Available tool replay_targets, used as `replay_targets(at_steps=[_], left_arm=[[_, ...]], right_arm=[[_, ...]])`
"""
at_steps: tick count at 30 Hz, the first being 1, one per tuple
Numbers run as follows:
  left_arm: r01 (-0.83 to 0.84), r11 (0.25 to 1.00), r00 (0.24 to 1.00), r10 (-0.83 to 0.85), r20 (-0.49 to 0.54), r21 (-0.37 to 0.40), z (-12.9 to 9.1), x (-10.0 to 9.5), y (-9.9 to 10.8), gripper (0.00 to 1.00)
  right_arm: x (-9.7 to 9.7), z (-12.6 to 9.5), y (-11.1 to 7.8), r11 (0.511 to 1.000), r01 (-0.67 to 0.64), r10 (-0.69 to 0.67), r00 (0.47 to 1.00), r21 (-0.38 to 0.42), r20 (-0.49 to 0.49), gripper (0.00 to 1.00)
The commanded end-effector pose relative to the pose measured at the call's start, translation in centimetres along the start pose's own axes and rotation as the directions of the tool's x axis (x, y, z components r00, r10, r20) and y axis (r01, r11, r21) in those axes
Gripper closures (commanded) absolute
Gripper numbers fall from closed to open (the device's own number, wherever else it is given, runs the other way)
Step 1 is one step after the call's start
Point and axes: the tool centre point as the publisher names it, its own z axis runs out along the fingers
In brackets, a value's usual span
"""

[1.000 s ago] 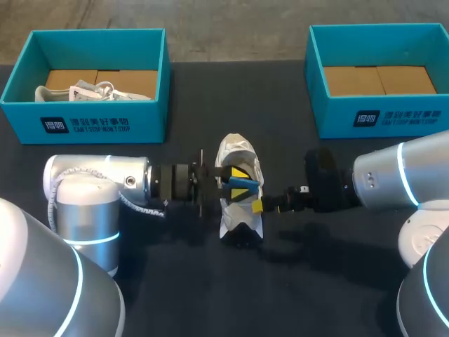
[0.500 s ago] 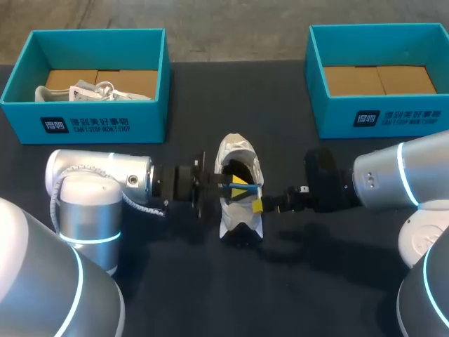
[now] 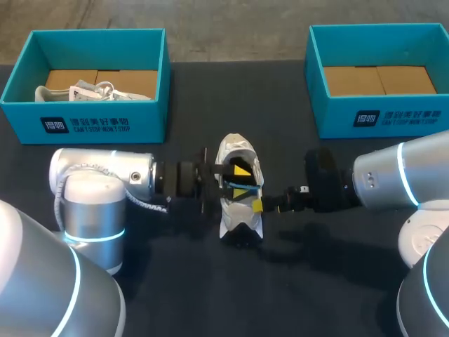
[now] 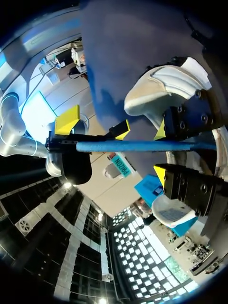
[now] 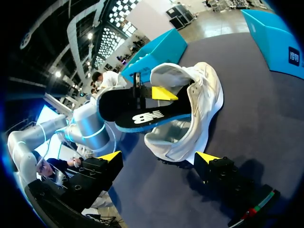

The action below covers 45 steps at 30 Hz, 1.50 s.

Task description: Take the shoe out of the shoebox, open the shoe tongue, remove and reinsert the insole, then place the shoe into the shoebox

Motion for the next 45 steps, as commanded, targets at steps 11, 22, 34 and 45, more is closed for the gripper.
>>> replay_targets(at_steps=[11,22,34,45], left_arm=[[-0.023,1.0,1.0,0.023,0.005,0.015,-1.4,0.1,-2.8,0.85],[-0.034,0.999,0.999,0.034,-0.032,0.009,0.0,0.6,-1.1,1.0],[-0.047,0.997,0.995,0.042,-0.09,-0.058,0.0,0.7,1.5,1.0],[-0.039,0.999,0.999,0.038,-0.031,-0.033,-0.5,-0.1,-0.6,0.64]], right_arm=[[0.3,0.3,0.0,1.0,-0.002,0.002,1.0,0.0,0.009,0.0],[0.3,0.3,0.0,1.0,-0.002,0.002,1.0,0.0,0.009,0.0],[0.3,0.3,0.0,1.0,-0.002,0.002,1.0,0.0,0.009,0.0],[0.3,0.3,0.0,1.0,-0.002,0.002,1.0,0.0,0.009,0.0]])
